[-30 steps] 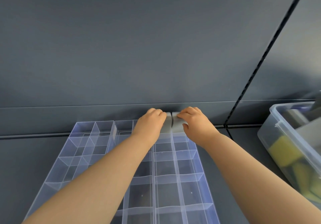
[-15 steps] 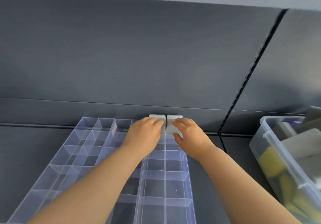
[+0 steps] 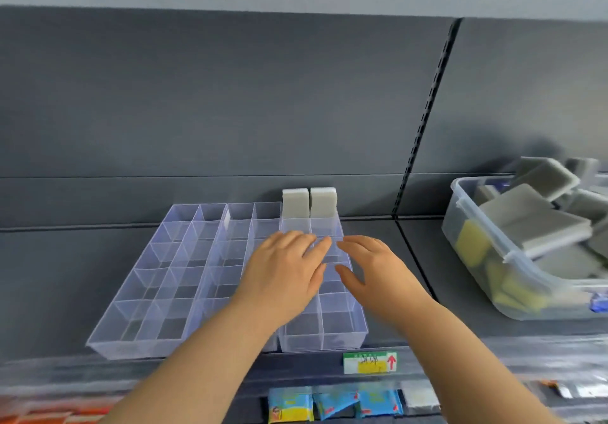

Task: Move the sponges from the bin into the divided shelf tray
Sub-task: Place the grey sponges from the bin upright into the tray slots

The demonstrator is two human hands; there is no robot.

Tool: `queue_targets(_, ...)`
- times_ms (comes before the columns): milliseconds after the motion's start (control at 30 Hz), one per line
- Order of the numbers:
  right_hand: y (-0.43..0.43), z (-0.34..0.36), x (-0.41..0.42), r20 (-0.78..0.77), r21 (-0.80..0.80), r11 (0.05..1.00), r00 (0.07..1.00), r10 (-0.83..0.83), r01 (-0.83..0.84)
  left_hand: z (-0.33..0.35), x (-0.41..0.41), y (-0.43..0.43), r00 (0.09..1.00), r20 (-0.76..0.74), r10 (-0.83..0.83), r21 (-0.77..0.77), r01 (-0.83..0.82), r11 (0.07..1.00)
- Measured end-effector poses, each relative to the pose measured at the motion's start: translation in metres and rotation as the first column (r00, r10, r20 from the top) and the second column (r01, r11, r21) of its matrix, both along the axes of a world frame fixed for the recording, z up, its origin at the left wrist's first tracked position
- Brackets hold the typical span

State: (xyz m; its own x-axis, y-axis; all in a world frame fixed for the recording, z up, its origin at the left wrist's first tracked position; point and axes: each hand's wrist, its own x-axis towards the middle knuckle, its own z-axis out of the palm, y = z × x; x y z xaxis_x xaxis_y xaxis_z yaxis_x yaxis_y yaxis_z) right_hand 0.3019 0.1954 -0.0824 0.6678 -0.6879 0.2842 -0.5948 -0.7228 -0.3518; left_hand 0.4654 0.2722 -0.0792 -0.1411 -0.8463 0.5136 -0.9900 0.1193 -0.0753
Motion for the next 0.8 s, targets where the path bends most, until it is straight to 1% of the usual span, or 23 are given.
queue_targets(167,0.075,0.016,-0.030,0.082,-0.047,0.989,0.987,-0.136,0.140,0.012,-0.018,0.050,0.990,-0.060,-0.126,-0.025,0.125,0.992)
queue_targets(300,0.121,0.008,-0.064,0.062,0.002,0.971,0.969,-0.240,0.240,0.008,-0.043,0.077,0.972,-0.126,-0.198,-0.017,0.197,0.980)
queue_targets(400,0.143,0.000,-0.102,0.042,0.065,0.938,0.938,-0.343,0.340,0.002,-0.077,0.084,0.949,-0.181,-0.256,0.013,0.263,0.965)
queue_targets(467,0.152,-0.002,-0.131,0.063,0.079,0.907,0.906,-0.419,0.414,0.000,-0.104,0.084,0.935,-0.185,-0.304,0.020,0.313,0.950)
queue_targets(633,0.155,-0.003,-0.209,0.106,0.101,0.823,0.817,-0.568,0.559,-0.002,-0.173,0.061,0.873,-0.191,-0.449,-0.024,0.453,0.891)
queue_targets(800,0.129,-0.008,-0.297,0.130,0.143,0.769,0.759,-0.638,0.623,-0.002,-0.256,0.016,0.843,-0.194,-0.501,-0.027,0.506,0.862)
